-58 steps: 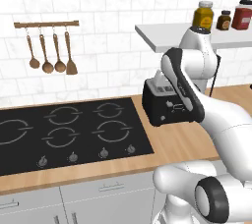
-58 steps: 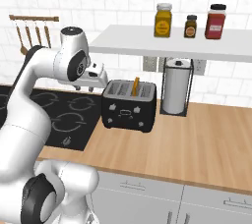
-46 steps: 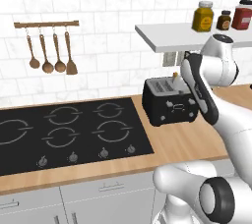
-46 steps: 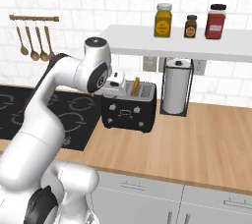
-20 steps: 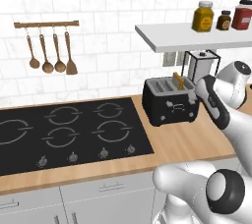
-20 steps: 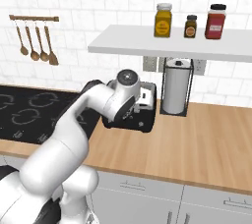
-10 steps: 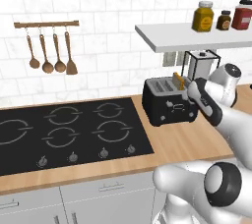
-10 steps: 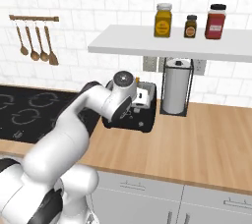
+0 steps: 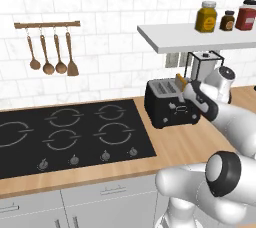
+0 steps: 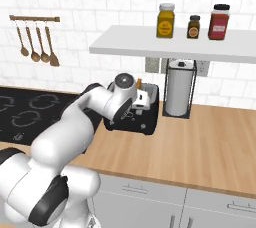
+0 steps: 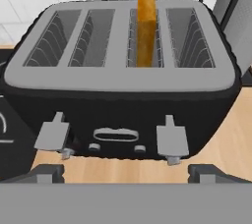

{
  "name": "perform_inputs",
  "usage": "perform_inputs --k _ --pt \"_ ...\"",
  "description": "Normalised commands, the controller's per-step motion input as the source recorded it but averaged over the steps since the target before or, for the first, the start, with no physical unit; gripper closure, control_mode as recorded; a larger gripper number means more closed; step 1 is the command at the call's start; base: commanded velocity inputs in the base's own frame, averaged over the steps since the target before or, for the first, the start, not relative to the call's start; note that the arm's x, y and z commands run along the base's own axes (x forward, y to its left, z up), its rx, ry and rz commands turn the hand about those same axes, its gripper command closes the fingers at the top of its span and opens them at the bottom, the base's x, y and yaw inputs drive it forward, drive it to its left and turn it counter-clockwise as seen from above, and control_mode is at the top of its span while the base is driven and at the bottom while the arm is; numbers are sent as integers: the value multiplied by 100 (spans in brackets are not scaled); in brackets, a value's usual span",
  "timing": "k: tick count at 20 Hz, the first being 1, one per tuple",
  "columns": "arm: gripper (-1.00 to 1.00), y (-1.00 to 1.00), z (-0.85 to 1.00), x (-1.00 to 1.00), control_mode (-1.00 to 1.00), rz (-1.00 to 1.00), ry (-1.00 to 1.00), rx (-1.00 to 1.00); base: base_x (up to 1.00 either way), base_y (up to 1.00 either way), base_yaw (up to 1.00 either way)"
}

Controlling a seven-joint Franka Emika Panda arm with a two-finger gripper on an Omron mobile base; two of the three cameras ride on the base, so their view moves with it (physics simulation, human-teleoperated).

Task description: Start the toaster. Once the lever pops up, take the bread to the plate on the dining counter.

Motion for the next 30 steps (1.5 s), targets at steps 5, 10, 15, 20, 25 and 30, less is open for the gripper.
perform_inputs --k 5,10,15,20,25,30 --pt "-100 3 -9 10 -100 0 1 0 0 0 0" --pt "-100 0 -1 24 -100 0 0 0 0 0 0" --pt "-100 0 -12 8 -100 0 1 0 0 0 0" --pt "-100 0 -22 0 -100 0 0 0 0 0 0" --pt "-100 0 -20 0 -100 0 0 0 0 0 0" --pt "-100 0 -12 0 -100 0 0 0 0 0 0"
